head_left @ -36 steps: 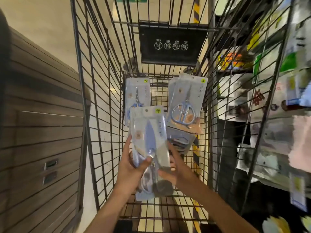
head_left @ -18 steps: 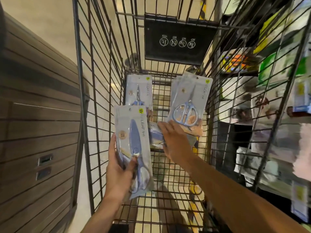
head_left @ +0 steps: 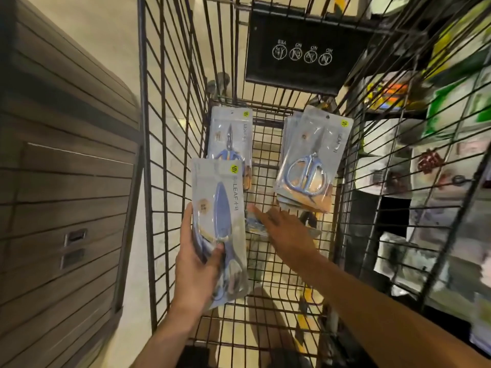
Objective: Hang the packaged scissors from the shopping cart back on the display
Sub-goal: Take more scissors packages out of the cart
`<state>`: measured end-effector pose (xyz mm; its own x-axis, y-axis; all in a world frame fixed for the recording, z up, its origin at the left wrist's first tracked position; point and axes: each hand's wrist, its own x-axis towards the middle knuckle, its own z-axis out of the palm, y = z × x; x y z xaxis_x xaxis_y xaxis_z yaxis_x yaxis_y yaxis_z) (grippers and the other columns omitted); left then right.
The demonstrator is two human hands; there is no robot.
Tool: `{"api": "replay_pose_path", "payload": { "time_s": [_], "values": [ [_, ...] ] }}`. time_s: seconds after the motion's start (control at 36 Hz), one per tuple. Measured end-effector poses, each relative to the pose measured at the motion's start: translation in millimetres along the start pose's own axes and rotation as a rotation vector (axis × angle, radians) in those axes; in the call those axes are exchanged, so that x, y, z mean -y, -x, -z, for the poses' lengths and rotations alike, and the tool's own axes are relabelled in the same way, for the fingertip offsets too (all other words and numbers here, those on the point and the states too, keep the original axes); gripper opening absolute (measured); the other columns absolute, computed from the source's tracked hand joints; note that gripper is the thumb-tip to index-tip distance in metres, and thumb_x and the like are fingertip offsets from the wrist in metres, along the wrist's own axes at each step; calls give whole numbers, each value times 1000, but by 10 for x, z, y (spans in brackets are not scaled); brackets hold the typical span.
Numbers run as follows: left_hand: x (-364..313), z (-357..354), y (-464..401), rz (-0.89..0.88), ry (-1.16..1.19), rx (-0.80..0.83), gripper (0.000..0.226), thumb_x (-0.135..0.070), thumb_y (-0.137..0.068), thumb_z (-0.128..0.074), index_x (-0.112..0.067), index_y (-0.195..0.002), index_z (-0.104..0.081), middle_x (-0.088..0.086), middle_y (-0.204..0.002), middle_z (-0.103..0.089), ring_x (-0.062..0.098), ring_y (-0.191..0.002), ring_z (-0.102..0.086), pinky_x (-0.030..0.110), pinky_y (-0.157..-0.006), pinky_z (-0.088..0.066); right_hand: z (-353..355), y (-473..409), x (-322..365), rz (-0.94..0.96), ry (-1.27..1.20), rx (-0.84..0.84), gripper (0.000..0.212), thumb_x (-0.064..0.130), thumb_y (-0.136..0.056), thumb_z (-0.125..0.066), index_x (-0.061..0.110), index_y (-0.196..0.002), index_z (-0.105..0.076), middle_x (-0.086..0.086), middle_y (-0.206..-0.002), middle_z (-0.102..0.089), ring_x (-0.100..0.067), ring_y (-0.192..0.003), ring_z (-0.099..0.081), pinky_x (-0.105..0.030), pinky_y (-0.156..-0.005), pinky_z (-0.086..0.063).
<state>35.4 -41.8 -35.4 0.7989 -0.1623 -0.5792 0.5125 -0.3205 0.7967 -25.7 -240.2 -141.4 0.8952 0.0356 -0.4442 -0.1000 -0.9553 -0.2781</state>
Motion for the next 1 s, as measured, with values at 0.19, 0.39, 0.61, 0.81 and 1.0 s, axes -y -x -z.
{"api": "replay_pose_path", "payload": {
  "time_s": [0.19, 0.39, 0.61, 0.81, 1.0],
  "values": [
    [28, 25, -18, 10, -42, 19, 91, 1, -89, -69, -49, -152, -25, -20, -154, -40, 5, -143, -40, 42, -111, -46, 181, -103, -75, 4, -62, 129, 114, 11, -87, -71, 42, -154, 15, -5, -120, -56, -26, -101, -62, -36, -68, -46],
    [-384, 48, 104, -36, -54, 46, 89, 3, -89, -68, -43, -153, -26, -24, -148, -45, -10, -133, -45, 10, -96, -48, 559, 257, -23, -88, -544, 33, 86, 32, -99, -58, 58, -152, 6, -4, -127, -61, -20, -92, -65, -36, -75, -54],
    [-1266, 221, 498, -154, -135, 104, 88, -5, -90, -71, -48, -153, -26, -15, -157, -40, 13, -146, -37, 54, -118, -35, 1500, 970, 279, -311, -948, -250, 81, 34, -98, -65, 45, -158, -13, 12, -162, -31, -16, -145, -39, -43, -117, -39],
    [-2298, 440, 1110, -308, -191, 124, 83, -26, -86, -73, -55, -147, -25, -35, -149, -38, -1, -140, -40, 39, -118, -37, 2506, 1607, 561, -342, -1088, -510, 80, 17, -95, -69, 51, -146, -20, 51, -144, -20, 30, -128, -27, -6, -110, -32],
    [-2902, 792, 1493, -520, -202, 178, 85, -13, -90, -72, -44, -154, -25, -23, -157, -35, 1, -144, -36, 45, -120, -34, 3172, 2153, 946, -422, -1199, -761, 84, 35, -87, -79, 50, -152, -28, 15, -158, -38, -10, -141, -44, -48, -114, -43]
  ]
}}
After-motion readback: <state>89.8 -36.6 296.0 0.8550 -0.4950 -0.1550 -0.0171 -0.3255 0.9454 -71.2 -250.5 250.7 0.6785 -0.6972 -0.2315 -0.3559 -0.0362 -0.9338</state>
